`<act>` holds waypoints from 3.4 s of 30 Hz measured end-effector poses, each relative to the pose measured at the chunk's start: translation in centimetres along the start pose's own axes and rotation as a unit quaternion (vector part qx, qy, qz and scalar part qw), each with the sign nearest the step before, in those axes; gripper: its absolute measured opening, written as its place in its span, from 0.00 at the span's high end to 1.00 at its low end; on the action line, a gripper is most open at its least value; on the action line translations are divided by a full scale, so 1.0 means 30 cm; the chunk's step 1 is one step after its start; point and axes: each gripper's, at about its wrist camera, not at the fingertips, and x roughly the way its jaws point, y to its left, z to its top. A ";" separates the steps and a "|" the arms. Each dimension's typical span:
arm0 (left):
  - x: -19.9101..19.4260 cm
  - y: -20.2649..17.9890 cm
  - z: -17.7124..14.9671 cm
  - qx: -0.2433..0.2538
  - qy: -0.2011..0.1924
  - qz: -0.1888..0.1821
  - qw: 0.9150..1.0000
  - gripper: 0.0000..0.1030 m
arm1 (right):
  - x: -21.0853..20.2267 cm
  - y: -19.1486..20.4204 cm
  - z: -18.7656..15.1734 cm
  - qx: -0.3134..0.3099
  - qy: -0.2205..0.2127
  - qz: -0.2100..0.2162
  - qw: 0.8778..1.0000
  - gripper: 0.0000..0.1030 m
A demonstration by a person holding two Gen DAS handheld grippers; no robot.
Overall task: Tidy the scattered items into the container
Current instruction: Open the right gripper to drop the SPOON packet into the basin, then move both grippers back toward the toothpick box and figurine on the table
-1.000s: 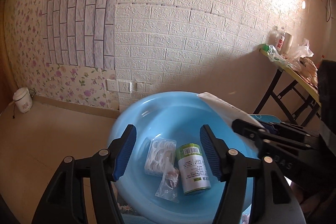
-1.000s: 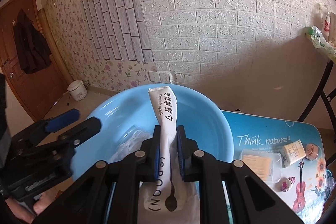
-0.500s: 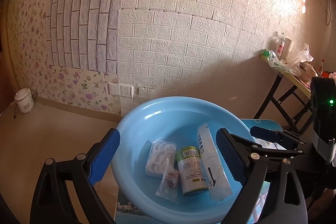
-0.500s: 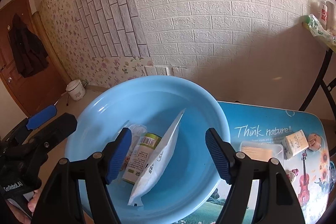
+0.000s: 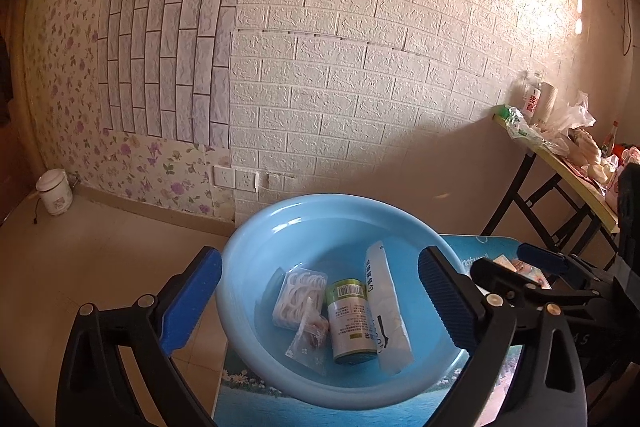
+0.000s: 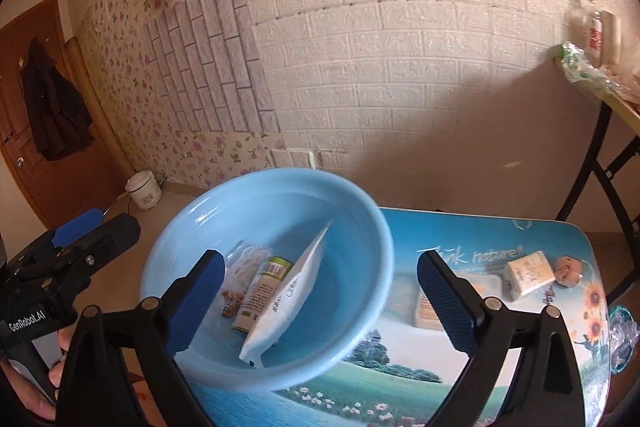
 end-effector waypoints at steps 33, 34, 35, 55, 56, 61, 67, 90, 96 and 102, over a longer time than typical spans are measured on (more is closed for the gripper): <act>-0.213 -0.429 -0.074 0.047 0.005 -0.013 0.999 0.00 | -0.581 -0.368 -0.171 0.076 -0.057 -0.085 0.992 0.00; -0.212 -0.432 -0.072 0.047 0.006 -0.015 0.999 0.00 | -0.584 -0.376 -0.171 0.078 -0.055 -0.088 0.991 0.00; -0.211 -0.435 -0.071 0.046 0.006 -0.015 0.999 0.00 | -0.586 -0.379 -0.173 0.079 -0.055 -0.090 0.991 0.00; -0.155 -0.440 -0.145 0.061 0.029 -0.039 0.997 0.00 | -0.533 -0.390 -0.200 0.092 -0.044 -0.084 0.991 0.00; -0.152 -0.439 -0.147 0.060 0.031 -0.038 0.997 0.00 | -0.533 -0.387 -0.199 0.090 -0.043 -0.086 0.991 0.00; -0.159 -0.431 -0.145 0.058 0.027 -0.038 0.997 0.00 | -0.524 -0.390 -0.209 0.094 -0.039 -0.082 0.991 0.00; -0.162 -0.434 -0.148 0.060 0.026 -0.040 0.997 0.00 | -0.523 -0.401 -0.214 0.107 -0.034 -0.078 0.991 0.00; -0.076 -0.503 -0.207 0.083 0.056 -0.051 0.994 0.00 | -0.515 -0.532 -0.262 0.130 -0.044 -0.104 0.985 0.00; -0.031 -0.568 -0.243 0.105 0.072 -0.063 0.990 0.00 | -0.494 -0.584 -0.283 0.131 -0.039 -0.109 0.985 0.00; 0.054 -0.614 -0.289 0.087 0.104 -0.069 0.988 0.00 | -0.466 -0.652 -0.305 0.139 -0.029 -0.120 0.983 0.00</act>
